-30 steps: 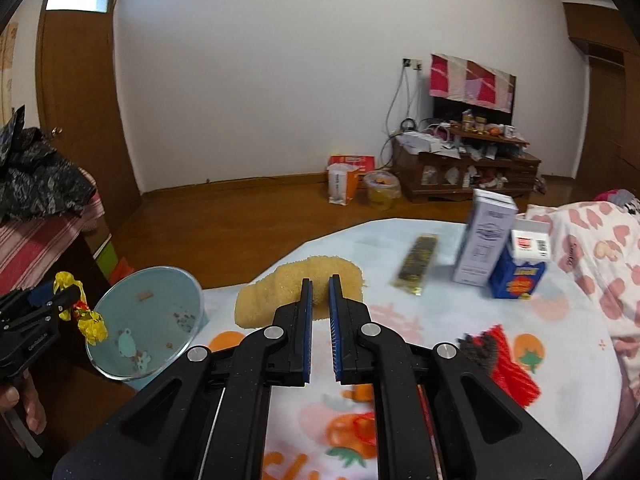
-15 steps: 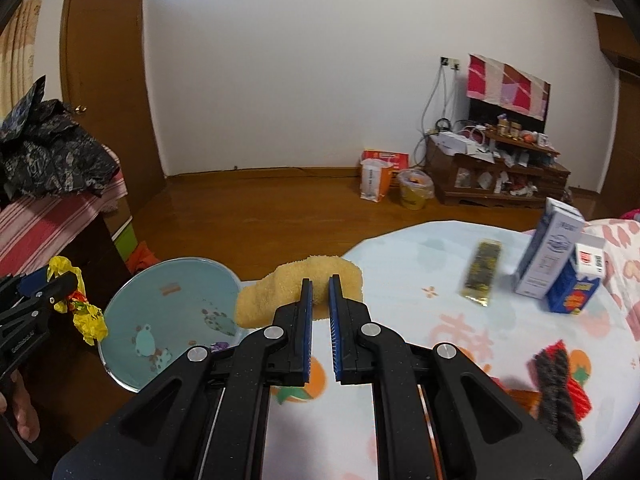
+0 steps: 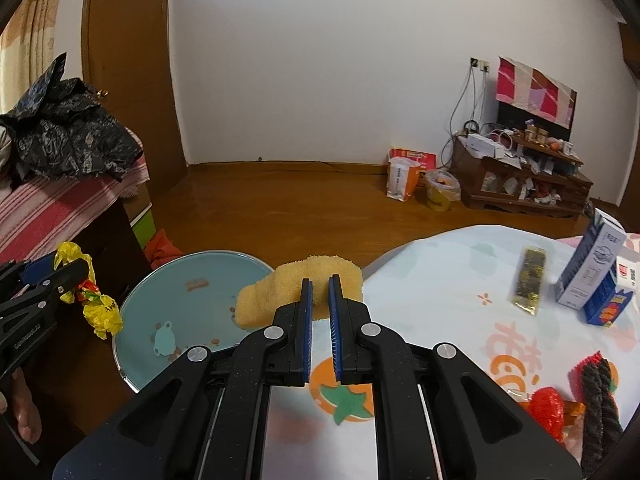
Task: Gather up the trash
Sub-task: 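Carry the yellow wrappers over the bin with the left tool while the right tool lifts the sponge, then open the left tool over the bin while the right tool drops the sponge in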
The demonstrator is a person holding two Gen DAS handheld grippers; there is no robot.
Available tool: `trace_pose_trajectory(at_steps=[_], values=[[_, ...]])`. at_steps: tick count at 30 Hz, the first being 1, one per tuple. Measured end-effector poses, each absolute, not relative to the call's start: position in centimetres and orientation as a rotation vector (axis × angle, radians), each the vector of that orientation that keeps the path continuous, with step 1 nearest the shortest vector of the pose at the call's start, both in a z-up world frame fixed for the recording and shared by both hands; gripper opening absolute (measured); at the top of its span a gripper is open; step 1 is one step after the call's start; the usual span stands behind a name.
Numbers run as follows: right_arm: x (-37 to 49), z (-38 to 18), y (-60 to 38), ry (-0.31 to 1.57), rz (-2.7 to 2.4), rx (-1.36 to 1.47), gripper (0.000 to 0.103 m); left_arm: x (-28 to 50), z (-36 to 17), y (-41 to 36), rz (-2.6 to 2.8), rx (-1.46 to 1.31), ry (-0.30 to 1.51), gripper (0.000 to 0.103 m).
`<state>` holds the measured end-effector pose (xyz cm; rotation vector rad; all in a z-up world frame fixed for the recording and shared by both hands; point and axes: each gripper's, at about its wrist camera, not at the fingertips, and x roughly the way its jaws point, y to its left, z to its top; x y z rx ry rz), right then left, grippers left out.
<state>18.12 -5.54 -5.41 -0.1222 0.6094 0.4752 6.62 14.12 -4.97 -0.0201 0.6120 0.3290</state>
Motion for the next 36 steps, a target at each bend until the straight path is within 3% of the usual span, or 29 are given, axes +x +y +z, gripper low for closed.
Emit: trace_pose_trajectory(at_steps=[36], values=[[17.9, -6.2, -2.1, 0.614, 0.544, -0.164, 0.009, 7.1, -6.2, 16.4, 0.370, -0.040, 0.636, 0.037]])
